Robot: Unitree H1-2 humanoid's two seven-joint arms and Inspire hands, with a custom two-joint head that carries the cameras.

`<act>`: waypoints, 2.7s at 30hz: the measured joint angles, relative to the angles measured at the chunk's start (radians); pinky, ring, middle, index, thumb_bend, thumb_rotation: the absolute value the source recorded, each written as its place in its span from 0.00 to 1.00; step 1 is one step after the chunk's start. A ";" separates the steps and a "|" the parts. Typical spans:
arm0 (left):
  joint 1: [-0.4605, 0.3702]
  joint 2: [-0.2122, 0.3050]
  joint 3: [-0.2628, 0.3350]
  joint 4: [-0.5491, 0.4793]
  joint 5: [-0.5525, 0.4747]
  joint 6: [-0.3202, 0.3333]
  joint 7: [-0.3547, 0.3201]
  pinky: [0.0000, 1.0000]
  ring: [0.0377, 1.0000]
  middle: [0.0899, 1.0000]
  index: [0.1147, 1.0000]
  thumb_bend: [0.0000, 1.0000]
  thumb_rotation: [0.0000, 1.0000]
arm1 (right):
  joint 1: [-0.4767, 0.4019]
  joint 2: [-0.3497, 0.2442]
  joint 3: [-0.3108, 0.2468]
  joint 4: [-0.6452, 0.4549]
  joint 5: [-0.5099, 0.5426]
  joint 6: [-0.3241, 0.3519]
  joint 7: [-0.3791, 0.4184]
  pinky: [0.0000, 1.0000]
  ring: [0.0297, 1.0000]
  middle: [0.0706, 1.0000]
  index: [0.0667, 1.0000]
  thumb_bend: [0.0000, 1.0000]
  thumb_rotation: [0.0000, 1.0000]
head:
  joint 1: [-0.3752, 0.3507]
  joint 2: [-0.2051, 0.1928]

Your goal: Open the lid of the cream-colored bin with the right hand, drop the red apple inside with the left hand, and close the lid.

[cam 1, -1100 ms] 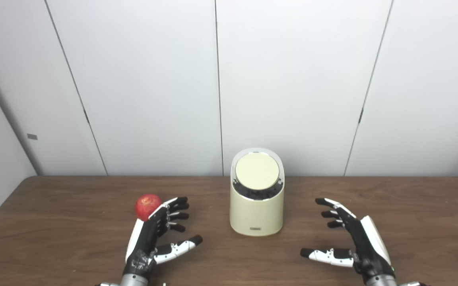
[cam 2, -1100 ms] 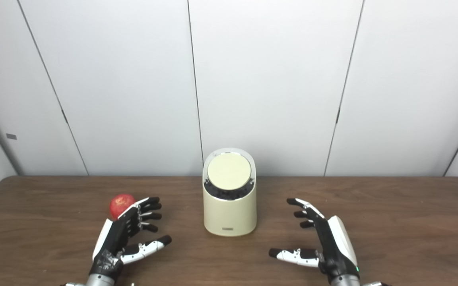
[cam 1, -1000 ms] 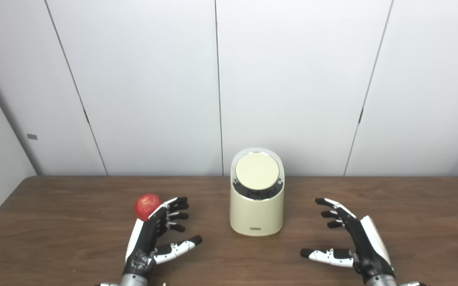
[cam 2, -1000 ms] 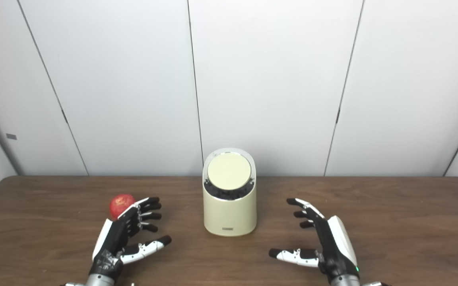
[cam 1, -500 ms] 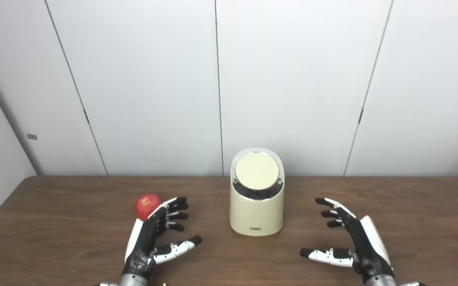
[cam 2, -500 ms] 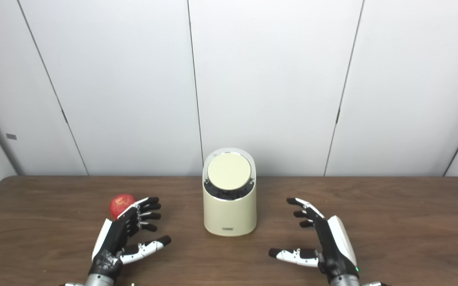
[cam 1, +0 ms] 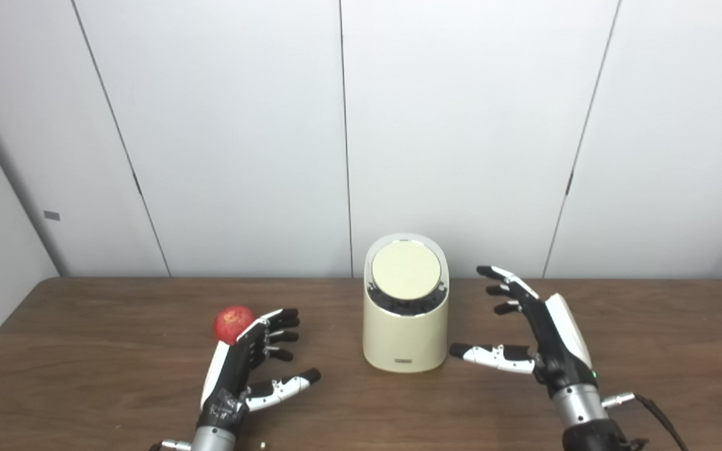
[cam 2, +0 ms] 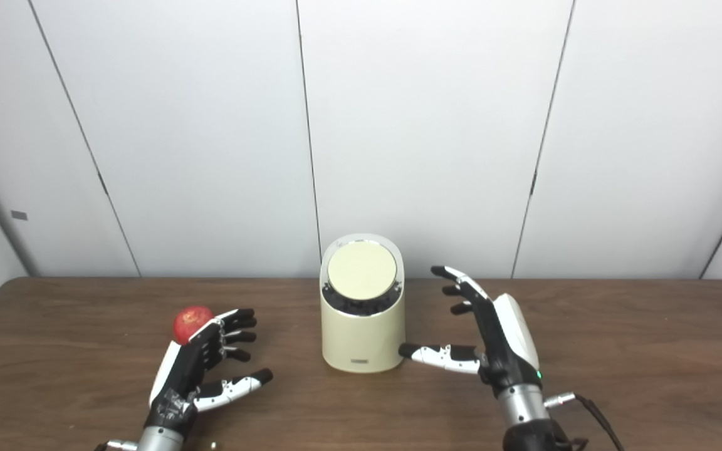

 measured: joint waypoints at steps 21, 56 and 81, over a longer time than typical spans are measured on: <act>0.001 -0.006 0.002 -0.003 0.000 -0.017 -0.001 0.61 0.72 0.77 0.77 0.73 0.02 | -0.240 -0.057 0.098 -0.027 -0.187 0.252 0.153 0.62 0.79 0.87 0.89 0.73 0.44 | 0.001 0.008; 0.006 -0.021 -0.003 -0.013 0.001 -0.016 -0.005 0.60 0.71 0.75 0.77 0.73 0.04 | -0.393 -0.070 0.220 0.183 -0.280 0.263 0.194 0.60 0.77 0.86 0.86 0.83 0.33 | 0.015 0.020; 0.022 -0.028 -0.006 -0.040 -0.003 0.016 -0.014 0.62 0.72 0.76 0.77 0.72 0.04 | -0.449 -0.093 0.299 0.170 -0.381 0.297 0.246 0.64 0.79 0.91 0.86 0.92 0.16 | 0.020 0.038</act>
